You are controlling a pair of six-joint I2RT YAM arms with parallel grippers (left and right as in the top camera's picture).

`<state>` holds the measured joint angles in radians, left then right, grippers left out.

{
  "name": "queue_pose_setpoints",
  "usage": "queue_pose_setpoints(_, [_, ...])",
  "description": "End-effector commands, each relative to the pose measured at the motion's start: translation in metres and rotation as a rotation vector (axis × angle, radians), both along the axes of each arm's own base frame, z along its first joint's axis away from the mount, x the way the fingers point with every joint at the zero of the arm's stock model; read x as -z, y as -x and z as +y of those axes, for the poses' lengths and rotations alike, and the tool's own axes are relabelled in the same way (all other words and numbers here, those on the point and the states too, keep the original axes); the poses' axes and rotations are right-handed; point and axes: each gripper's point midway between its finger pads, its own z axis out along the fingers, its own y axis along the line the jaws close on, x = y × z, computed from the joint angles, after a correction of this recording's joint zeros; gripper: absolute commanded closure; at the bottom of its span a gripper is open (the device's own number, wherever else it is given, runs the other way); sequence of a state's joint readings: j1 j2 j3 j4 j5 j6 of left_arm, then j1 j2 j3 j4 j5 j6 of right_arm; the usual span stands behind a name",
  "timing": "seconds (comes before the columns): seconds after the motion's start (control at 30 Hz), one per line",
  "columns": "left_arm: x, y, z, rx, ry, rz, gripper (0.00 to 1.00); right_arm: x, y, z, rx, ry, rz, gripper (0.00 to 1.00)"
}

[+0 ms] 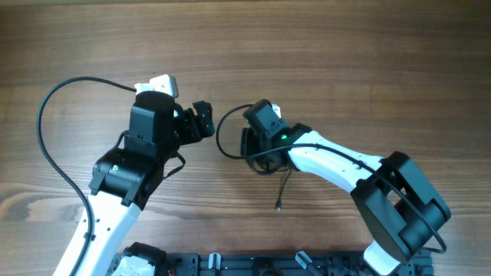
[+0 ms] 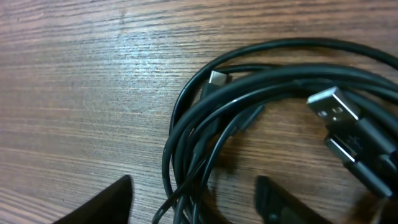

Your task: Untangle cables

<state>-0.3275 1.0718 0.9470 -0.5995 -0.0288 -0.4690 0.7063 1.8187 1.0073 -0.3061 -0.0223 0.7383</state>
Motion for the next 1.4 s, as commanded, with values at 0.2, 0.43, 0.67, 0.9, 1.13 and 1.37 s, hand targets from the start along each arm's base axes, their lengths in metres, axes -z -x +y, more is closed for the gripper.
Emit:
queue_pose_setpoints(0.2, [-0.004,0.0,0.004,-0.005,-0.017,-0.015,0.06,0.014,0.006,-0.001,0.017,0.02,0.054,0.52])
queue_pose_setpoints(0.43, [-0.002,0.002,0.005,-0.004,-0.02,-0.006,0.06,0.015,0.006,-0.001,-0.013,0.032,0.045,0.55])
queue_pose_setpoints(0.67, [-0.001,0.003,0.005,-0.004,-0.023,0.001,0.06,0.023,0.008,-0.004,-0.011,0.051,0.059,0.82])
queue_pose_setpoints(0.9, [0.0,0.004,0.005,-0.004,-0.024,0.005,0.06,0.023,0.008,-0.004,-0.054,0.065,0.046,0.96])
queue_pose_setpoints(1.13, [0.0,0.004,0.006,-0.004,-0.025,0.008,0.06,0.016,0.012,-0.007,-0.205,0.126,0.024,0.96])
queue_pose_setpoints(1.37, [0.004,0.009,0.0,0.027,-0.005,0.035,0.04,-0.071,0.003,-0.002,-0.474,0.213,-0.063,0.96])
